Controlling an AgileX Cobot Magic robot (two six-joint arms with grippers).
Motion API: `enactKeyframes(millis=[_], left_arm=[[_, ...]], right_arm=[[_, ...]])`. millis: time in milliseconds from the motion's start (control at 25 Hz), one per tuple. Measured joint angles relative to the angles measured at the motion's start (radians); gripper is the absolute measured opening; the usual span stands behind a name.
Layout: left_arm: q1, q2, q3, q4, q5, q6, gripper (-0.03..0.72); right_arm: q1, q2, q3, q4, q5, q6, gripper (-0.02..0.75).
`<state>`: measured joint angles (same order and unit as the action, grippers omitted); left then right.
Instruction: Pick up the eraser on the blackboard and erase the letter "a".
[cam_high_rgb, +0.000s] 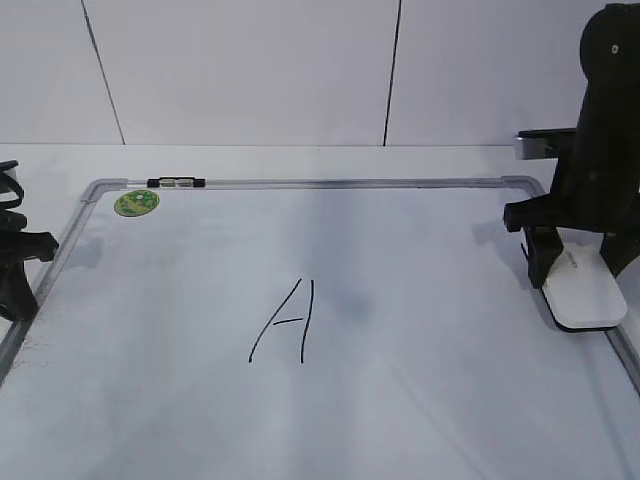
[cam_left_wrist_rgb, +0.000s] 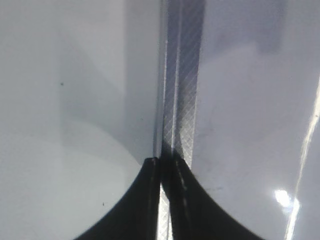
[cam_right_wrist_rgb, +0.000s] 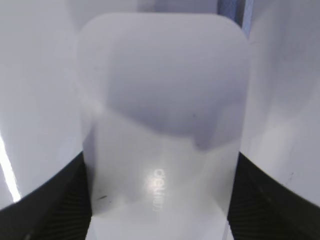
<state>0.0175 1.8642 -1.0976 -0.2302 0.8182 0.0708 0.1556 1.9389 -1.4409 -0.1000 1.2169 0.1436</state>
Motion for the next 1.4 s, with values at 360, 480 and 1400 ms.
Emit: enactKeyframes(millis=[360, 480, 1400], left_arm=[[0.0, 0.0, 0.0, 0.0, 0.0, 0.0, 0.014], [0.0, 0.0, 0.0, 0.0, 0.0, 0.0, 0.014], [0.0, 0.0, 0.0, -0.004, 0.0, 0.0, 0.014]], right_arm=[[0.0, 0.0, 0.0, -0.004, 0.0, -0.002, 0.538], [0.0, 0.002, 0.0, -0.012, 0.0, -0.002, 0.538], [0.0, 0.06, 0.0, -0.009, -0.002, -0.013, 0.56]])
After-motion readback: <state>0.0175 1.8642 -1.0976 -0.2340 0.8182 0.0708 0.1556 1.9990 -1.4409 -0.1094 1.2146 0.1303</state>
